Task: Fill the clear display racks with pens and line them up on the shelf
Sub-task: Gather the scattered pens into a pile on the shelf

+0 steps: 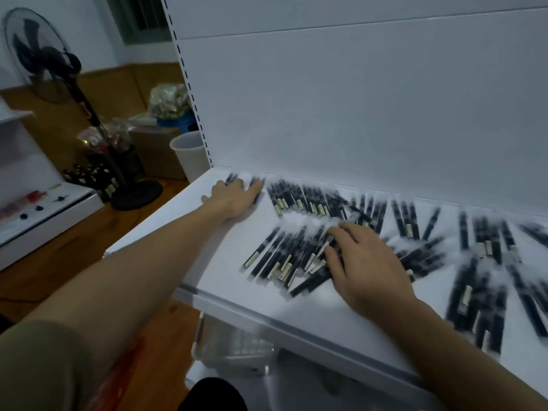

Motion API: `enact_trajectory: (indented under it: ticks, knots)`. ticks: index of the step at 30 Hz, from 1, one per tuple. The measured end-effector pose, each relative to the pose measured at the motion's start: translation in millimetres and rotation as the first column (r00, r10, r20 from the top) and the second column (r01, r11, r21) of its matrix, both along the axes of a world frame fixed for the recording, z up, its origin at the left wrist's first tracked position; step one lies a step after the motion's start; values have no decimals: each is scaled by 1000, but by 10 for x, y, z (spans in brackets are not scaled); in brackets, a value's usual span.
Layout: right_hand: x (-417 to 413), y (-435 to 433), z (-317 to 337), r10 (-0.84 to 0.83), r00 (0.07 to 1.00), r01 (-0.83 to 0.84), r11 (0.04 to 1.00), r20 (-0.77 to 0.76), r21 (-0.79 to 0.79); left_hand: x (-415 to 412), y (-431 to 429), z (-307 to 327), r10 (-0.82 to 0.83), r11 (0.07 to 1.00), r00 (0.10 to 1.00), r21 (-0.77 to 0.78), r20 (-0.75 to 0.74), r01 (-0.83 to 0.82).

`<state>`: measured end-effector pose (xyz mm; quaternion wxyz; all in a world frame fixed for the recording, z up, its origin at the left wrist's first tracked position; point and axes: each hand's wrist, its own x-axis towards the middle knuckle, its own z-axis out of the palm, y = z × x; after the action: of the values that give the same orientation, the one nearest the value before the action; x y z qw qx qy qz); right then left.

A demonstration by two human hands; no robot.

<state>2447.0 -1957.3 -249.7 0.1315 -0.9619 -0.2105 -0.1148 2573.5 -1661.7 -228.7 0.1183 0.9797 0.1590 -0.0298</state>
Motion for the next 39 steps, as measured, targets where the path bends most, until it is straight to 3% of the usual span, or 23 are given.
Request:
enact_trajectory:
  ticks: [5,13,19,21,25,31,35,39]
  knots:
    - [-39,14,61,-35,999,35,999,-40,-19,-99,-559,132,103,993,994,-54,-27,-105]
    - [-25,10,27,-45,997,45,999,-58,-8,-182,-908,-19,-2,997,999,-79,34,4]
    - [-41,14,49,-63,997,62,998,-45,-16,-549,-763,127,-68,975,996,-210,52,77]
    - [-44,9,43,-66,998,66,998,-15,-4,-830,-783,234,-113,986,993,-116,34,117]
    - [-49,-9,39,-86,996,86,996,8,33,-1328,-1049,378,-227,972,959,18,-168,233]
    - [-62,-93,52,-179,983,183,952,-36,245,-1384,-1369,467,-186,975,957,75,-224,207]
    - [-23,-167,82,-281,953,296,805,-109,514,-1248,-1529,547,-236,965,931,47,-277,259]
    - [4,-184,103,-317,939,336,748,-137,572,-1076,-1676,518,-255,954,924,82,-286,289]
